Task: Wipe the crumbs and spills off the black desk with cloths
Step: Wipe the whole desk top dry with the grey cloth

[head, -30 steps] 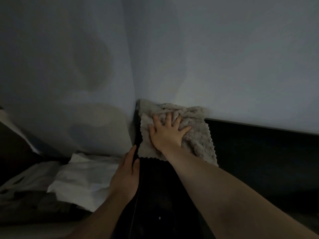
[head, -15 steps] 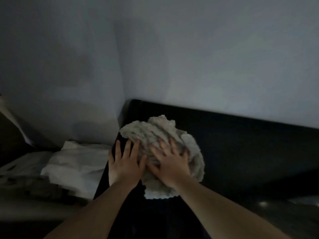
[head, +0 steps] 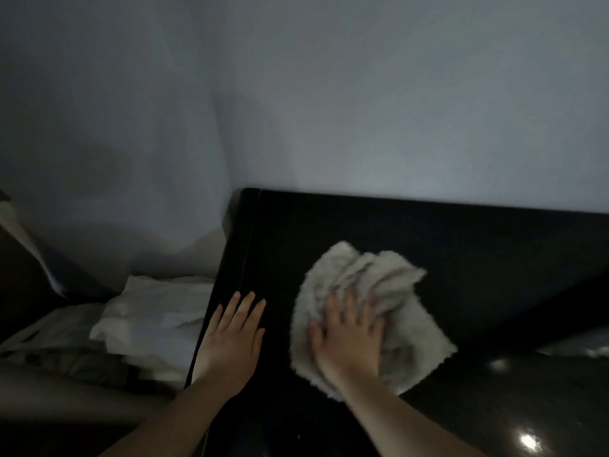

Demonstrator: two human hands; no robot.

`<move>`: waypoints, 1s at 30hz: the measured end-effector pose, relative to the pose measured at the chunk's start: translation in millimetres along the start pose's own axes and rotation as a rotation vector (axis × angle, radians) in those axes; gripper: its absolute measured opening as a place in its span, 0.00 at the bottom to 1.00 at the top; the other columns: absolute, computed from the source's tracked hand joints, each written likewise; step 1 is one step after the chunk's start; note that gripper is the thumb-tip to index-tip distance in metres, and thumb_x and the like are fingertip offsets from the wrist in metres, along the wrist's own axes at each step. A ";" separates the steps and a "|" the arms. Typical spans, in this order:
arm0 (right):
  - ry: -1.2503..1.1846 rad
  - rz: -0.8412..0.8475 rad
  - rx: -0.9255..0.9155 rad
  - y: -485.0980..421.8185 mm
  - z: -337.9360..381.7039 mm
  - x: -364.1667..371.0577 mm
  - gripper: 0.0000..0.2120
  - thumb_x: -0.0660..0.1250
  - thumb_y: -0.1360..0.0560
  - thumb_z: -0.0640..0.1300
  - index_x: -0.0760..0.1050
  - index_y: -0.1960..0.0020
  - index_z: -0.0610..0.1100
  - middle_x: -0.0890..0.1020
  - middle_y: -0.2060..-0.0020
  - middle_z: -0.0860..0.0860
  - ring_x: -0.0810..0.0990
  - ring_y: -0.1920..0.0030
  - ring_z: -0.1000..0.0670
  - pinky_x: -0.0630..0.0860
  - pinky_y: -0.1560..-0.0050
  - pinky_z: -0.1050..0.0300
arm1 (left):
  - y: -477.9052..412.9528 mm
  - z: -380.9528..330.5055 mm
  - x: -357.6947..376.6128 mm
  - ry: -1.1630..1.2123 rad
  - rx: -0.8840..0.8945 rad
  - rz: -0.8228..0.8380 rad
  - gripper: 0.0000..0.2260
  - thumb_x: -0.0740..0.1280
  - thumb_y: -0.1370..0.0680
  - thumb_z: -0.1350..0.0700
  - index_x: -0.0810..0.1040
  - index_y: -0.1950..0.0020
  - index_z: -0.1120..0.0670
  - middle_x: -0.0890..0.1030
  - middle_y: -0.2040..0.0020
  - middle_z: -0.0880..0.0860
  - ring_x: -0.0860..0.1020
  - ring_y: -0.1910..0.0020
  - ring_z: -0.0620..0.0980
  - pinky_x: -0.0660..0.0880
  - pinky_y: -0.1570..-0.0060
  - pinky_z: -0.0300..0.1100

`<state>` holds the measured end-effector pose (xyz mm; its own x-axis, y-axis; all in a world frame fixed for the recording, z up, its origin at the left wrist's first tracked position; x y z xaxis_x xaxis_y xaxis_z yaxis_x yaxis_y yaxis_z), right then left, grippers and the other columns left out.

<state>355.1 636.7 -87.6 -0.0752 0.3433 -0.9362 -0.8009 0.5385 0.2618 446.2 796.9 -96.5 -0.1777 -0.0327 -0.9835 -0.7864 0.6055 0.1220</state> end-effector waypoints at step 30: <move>0.149 0.030 -0.583 175.3 12.8 52.8 0.23 0.48 0.21 0.59 0.70 0.32 0.53 0.71 0.31 0.52 0.65 0.29 0.47 0.68 0.35 0.41 | 123.9 3.5 18.6 0.048 -0.079 -0.012 0.28 0.45 0.20 0.42 0.48 0.23 0.54 0.47 0.22 0.52 0.40 0.26 0.46 0.42 0.28 0.43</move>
<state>218.4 759.1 -88.1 -0.1520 0.2174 -0.9642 -0.9876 0.0045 0.1567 347.5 874.1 -100.2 -0.1944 -0.0784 -0.9778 -0.8325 0.5404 0.1222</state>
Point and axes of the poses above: each hand's wrist, its own y-axis away from the middle knuckle, its own x-axis out of the palm, z = x × y, the point moved 8 cm from there along -y, towards the middle knuckle
